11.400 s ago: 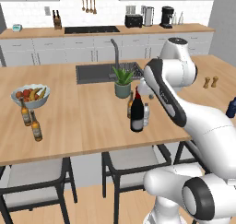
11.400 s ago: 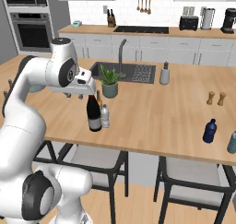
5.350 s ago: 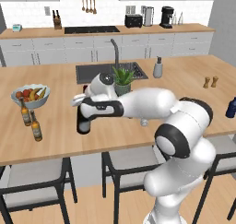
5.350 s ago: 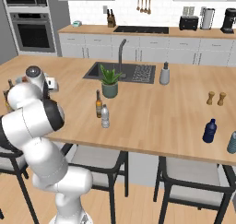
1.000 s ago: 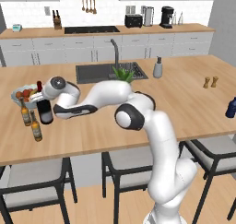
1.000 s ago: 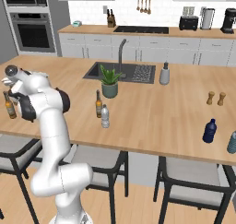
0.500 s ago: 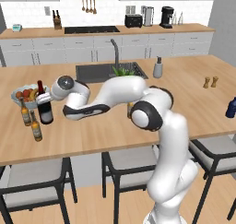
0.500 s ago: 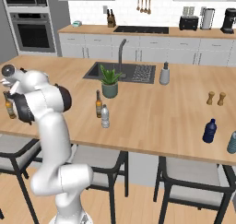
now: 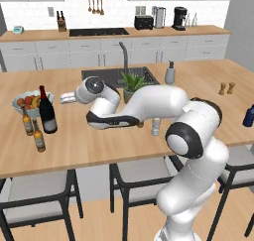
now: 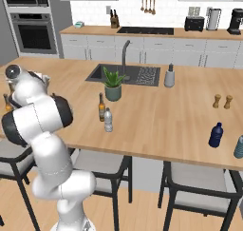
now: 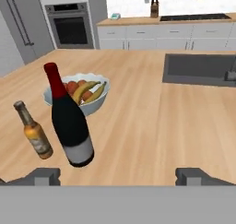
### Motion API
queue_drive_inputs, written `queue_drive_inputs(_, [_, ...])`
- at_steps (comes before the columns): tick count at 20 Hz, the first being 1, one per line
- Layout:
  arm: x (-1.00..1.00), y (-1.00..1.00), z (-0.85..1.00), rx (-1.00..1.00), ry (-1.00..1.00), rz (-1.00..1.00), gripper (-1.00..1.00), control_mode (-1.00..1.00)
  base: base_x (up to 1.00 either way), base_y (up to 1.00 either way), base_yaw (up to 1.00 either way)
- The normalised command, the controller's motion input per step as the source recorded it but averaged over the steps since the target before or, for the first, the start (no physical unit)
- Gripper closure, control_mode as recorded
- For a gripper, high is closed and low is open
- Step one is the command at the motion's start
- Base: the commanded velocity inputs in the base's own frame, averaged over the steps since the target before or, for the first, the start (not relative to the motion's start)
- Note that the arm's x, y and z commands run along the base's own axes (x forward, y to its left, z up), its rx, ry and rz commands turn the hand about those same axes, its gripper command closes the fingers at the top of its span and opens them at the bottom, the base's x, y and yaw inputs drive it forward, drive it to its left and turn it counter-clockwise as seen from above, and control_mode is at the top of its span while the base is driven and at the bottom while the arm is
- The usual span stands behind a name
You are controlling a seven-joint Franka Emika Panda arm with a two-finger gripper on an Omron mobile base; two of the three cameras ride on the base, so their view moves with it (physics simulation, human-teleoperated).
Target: Move the plastic bottles in the middle to the plastics group, and the glass bottles in the middle to the glass group.
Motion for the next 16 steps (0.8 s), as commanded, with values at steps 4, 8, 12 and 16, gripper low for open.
queue_drive_inputs(4, [0.0, -1.0, 0.93, 0.0, 0.2, -0.02, -1.0, -1.0, 0.0, 0.0, 0.0])
queue_drive_inputs(8, [-0.09, -1.0, 0.34, -0.04, 0.24, -0.04, -1.0, -1.0, 0.0, 0.0, 0.0])
queue_drive_inputs(12, [-0.66, -1.0, 0.0, 0.0, 0.18, -0.1, -1.0, -1.0, 0.0, 0.0, 0.0])
queue_drive_inputs(16, [-0.6, -1.0, 0.0, -0.01, 0.17, -0.06, -1.0, -1.0, 0.0, 0.0, 0.0])
